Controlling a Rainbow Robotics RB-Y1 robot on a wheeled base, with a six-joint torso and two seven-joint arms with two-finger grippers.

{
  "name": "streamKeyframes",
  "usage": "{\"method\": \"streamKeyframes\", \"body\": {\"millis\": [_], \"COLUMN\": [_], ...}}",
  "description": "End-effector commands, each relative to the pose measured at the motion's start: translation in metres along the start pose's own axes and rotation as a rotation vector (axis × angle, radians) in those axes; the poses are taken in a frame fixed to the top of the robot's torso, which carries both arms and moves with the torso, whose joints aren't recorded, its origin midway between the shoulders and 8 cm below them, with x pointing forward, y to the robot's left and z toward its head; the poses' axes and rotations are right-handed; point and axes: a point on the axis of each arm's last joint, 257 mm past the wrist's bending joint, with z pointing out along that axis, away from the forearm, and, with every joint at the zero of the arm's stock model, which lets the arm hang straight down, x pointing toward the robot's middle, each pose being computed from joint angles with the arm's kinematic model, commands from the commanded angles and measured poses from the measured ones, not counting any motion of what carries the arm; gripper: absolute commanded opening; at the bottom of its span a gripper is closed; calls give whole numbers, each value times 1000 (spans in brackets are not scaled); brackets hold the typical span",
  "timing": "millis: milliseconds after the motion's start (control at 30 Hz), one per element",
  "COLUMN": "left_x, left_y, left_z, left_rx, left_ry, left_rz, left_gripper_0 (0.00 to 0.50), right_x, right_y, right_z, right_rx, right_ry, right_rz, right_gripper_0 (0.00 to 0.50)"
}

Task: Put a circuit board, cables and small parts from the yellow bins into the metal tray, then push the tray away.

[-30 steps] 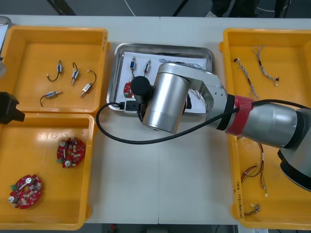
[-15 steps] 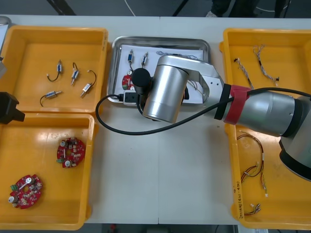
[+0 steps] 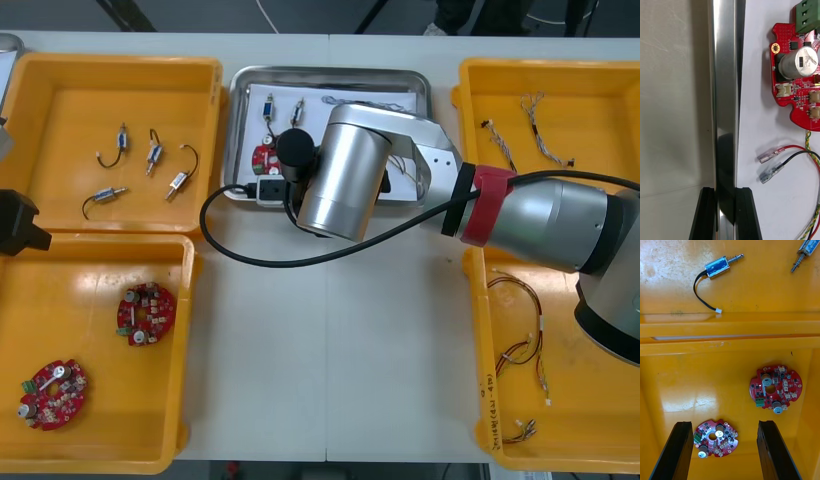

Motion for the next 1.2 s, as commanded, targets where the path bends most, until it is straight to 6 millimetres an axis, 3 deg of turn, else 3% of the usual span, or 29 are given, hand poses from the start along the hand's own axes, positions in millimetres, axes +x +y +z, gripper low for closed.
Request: {"method": "streamKeyframes", "body": {"millis": [33,1200], "left_x": [-2,-2], "left_y": [16,16], "left_z": [-16,-16], "left_rx": [-49,-49], "left_ry": [-22,-22], "left_rz": [107,107], "left_gripper_0": [500,500], "right_x": [-17,-2], "right_y": [-26,-82], "right_z": [-10,6], "right_rx": [48,107], "right_ry": [-37,-81], "right_rz": [-37,-18], "right_gripper_0": [0,0]}}
